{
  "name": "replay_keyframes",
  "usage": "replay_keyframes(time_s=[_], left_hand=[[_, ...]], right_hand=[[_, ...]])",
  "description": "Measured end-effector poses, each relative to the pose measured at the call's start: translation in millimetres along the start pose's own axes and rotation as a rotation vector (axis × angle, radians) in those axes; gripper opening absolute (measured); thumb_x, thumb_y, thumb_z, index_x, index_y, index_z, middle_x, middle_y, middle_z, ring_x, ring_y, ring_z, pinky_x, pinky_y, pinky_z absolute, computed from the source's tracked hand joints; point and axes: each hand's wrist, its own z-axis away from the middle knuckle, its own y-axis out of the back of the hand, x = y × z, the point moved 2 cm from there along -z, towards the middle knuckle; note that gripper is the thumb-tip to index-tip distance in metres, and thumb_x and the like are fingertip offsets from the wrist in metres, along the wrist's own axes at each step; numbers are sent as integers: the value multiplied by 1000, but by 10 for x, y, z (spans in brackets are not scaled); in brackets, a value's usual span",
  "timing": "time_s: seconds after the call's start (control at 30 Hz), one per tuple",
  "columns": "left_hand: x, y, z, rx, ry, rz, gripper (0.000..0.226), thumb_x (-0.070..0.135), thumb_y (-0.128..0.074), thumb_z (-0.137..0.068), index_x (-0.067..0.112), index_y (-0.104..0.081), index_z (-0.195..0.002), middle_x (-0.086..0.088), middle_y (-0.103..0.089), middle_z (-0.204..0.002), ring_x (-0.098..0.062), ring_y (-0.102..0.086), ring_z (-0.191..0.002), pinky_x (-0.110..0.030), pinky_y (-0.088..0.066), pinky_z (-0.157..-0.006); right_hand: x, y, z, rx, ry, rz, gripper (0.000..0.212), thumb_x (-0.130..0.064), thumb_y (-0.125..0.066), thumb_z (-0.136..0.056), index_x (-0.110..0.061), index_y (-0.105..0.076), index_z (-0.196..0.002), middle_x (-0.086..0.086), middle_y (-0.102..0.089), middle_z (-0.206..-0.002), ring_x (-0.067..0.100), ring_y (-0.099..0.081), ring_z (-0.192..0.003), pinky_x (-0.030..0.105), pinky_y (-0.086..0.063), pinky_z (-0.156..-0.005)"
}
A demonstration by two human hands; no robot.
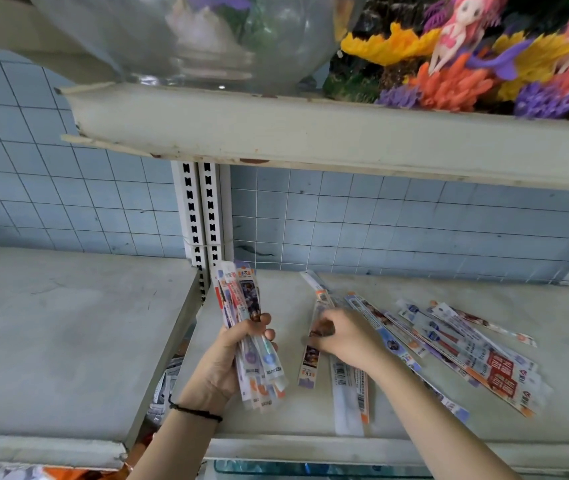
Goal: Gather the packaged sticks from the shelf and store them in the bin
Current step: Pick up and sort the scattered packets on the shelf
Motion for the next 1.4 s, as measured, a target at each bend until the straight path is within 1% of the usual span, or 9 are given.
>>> replay_keyframes(time_s=[0.1, 0.23, 0.4, 0.63, 0.77, 0.87, 1.0, 1.2, 1.4], left_hand=[[-5, 12, -22, 6, -6, 21, 51, 2, -78, -42, 7, -54, -86, -2, -60, -70, -13, -59, -54, -27, -53, -52], [-6, -2, -20, 10, -36, 54, 44, 2, -75, -44, 7, -56, -83, -2, -58, -70, -13, -59, -54, -26, -53, -51], [36, 12, 16, -49, -53, 111, 37, 6, -86, -36, 12, -68, -68, 0, -62, -66, -11, -60, -54, -22, -52, -53], [69, 17, 46, -75, -46, 177, 41, 3, -83, -42, 11, -59, -74, 1, -58, -65, -10, -57, -55, -21, -50, -53], [82, 37, 47, -73, -76, 207, 46, 2, -82, -43, 12, -54, -78, 2, -57, -68, -10, -57, -55, -22, -50, -52], [79, 25, 63, -96, -52, 195, 41, 3, -83, -43, 12, -58, -75, 1, -58, -64, -10, -57, -54, -22, -50, -52], [49, 60, 27, -40, -90, 160, 42, 1, -72, -53, 11, -50, -87, 1, -57, -70, -11, -57, -57, -24, -51, -54], [18, -9, 49, 35, -69, -69, 78, 19, -93, -37, 6, -48, -100, -5, -55, -72, -15, -56, -58, -28, -53, -55], [5, -92, 86, 24, -113, -267, 88, 26, -90, -47, 2, -55, -124, -15, -71, -99, -23, -69, -84, -31, -56, -68]], right_hand=[[22, -54, 18, 41, 65, 39, 33, -50, -72, -71, -20, -71, -86, -6, -65, -88, 15, -59, -85, 35, -52, -71], [-67, -95, 33, -17, 148, -63, 22, -28, -70, -80, -19, -75, -100, -9, -65, -85, 12, -60, -80, 12, -36, -56], [-112, -174, -57, -48, 188, 22, 48, -30, -69, -83, -23, -59, -129, -1, -56, -130, 20, -46, -124, 28, -36, -101], [-174, -121, -193, -85, 339, 199, 35, -40, -66, -83, -38, -64, -118, -13, -39, -145, 16, -28, -131, 35, -25, -109], [-117, -94, -274, 12, 345, 61, 19, -35, -75, -76, -29, -75, -94, -12, -61, -120, 13, -46, -115, 34, -36, -100], [-92, 1, -266, 151, 247, -278, 9, -19, -76, -76, -25, -75, -82, -16, -68, -83, 1, -59, -77, 25, -49, -76], [-195, 239, -152, 327, 101, -830, 11, -13, -74, -79, -22, -70, -77, -10, -70, -72, 1, -62, -62, 14, -48, -60], [-383, 232, 14, -27, 19, -1204, 9, -11, -71, -81, -5, -66, -86, 8, -73, -78, 14, -66, -63, 21, -49, -49], [-602, 36, 136, -91, 40, -1019, 12, -13, -76, -77, -14, -66, -71, -4, -67, -63, 7, -57, -57, 17, -39, -48]])
